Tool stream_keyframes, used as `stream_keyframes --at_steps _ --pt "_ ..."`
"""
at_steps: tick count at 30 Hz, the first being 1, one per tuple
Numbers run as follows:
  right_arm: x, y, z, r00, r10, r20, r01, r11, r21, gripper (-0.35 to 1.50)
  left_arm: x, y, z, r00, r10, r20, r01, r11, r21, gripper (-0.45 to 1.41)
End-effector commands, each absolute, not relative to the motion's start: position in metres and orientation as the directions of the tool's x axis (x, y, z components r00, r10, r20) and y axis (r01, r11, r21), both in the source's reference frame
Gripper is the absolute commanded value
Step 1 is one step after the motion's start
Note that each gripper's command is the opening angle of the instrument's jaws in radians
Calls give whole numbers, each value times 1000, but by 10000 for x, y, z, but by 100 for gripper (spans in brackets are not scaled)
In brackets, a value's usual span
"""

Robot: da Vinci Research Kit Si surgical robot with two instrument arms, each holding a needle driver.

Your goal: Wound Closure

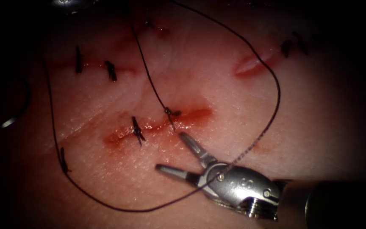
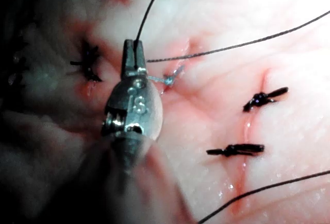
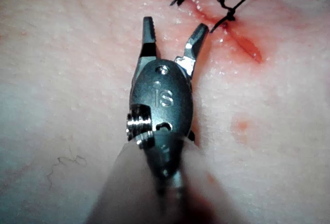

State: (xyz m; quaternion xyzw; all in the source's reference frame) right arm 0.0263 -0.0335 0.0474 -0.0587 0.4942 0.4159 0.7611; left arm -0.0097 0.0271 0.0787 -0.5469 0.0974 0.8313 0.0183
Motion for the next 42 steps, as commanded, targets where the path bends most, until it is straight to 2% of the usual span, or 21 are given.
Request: stream_keyframes --at_steps 1,3,4,7,8,9,11,12,15,20,22,27,38,42 --pt "263 -337 470 215 508 -834 -666 701 256 108 -104 276 782 -391 -70 -918 -143 -980 136 -45" --pt "257 -332 461 242 455 -857 -609 759 231 64 -106 272 768 -378 -65 -924 -143 -981 128 -45" --pt "254 -321 453 287 416 -863 -552 808 206 -11 -110 268 749 -359 -64 -931 -139 -983 121 -45" --pt "249 -299 444 300 424 -854 -530 819 221 -10 -118 262 721 -325 -55 -944 -144 -984 107 -45" --pt "247 -286 442 306 411 -859 -519 828 211 12 -123 256 700 -303 -52 -952 -144 -985 99 -45" --pt "246 -272 442 304 419 -856 -516 828 222 26 -128 250 682 -290 -56 -955 -139 -985 100 -45" --pt "244 -260 443 305 419 -855 -516 827 221 26 -134 243 661 -280 -66 -958 -130 -986 106 -45" --pt "244 -249 445 265 479 -837 -537 794 284 36 -139 235 643 -271 -66 -960 -130 -986 105 -45" --pt "246 -229 454 112 662 -741 -591 644 486 93 -151 218 605 -240 -66 -968 -117 -988 97 -45" --pt "243 -204 467 51 723 -689 -600 573 558 109 -165 197 560 -219 -81 -972 -104 -989 106 -45" --pt "243 -201 469 51 723 -689 -600 573 557 106 -169 190 549 -215 -89 -973 -100 -989 112 -45" --pt "242 -192 472 50 724 -688 -601 572 558 83 -175 171 521 -200 -94 -975 -90 -989 114 -45" --pt "251 -179 482 50 728 -683 -595 571 566 76 -180 143 474 -192 -130 -973 -72 -987 146 -45" --pt "264 -183 483 59 731 -680 -568 585 579 81 -183 133 455 -190 -149 -970 -66 -984 164 -45"
